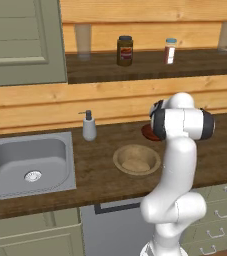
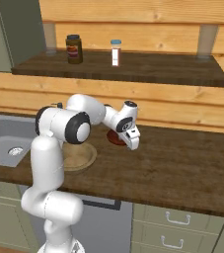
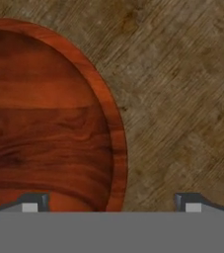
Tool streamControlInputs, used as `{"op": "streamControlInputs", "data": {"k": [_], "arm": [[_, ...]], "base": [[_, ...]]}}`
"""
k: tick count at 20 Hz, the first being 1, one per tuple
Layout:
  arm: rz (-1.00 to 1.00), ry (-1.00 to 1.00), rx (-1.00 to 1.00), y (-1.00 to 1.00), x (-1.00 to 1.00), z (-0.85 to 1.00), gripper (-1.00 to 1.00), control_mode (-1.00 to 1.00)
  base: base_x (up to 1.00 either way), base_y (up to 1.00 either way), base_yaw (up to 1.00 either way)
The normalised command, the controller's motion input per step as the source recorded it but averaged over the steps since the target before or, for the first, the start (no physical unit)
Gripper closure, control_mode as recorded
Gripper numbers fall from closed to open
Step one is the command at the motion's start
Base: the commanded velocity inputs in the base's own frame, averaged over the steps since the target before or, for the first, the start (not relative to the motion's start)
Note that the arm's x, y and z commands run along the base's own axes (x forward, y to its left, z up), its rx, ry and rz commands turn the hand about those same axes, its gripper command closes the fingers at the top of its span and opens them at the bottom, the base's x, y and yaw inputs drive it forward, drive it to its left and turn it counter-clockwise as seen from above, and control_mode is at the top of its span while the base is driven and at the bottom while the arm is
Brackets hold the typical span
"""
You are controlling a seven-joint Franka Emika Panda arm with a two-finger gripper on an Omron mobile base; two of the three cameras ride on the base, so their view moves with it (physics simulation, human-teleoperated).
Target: Pick up the bowls on the counter and stack them on top of one another in the open cabinet. Place the smaller bowl on top of the larger bowl.
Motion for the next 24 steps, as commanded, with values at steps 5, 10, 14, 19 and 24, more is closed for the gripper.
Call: {"op": "streamControlInputs", "data": {"k": [5,10,14,19,24], "arm": [[0.00,0.00,0.00,0.00,0.04,-0.19,-1.00,-1.00],[0.00,0.00,0.00,0.00,0.01,-0.09,-1.00,-1.00],[0.00,0.00,0.00,0.00,0.00,0.00,-1.00,-1.00],[0.00,0.00,0.00,0.00,0.00,0.00,1.00,-1.00],[0.00,0.00,0.00,0.00,0.00,0.00,1.00,-1.00]], "base": [[0.00,0.00,0.00],[0.00,0.00,0.00],[0.00,0.00,0.00],[0.00,0.00,0.00],[0.00,0.00,0.00]]}}
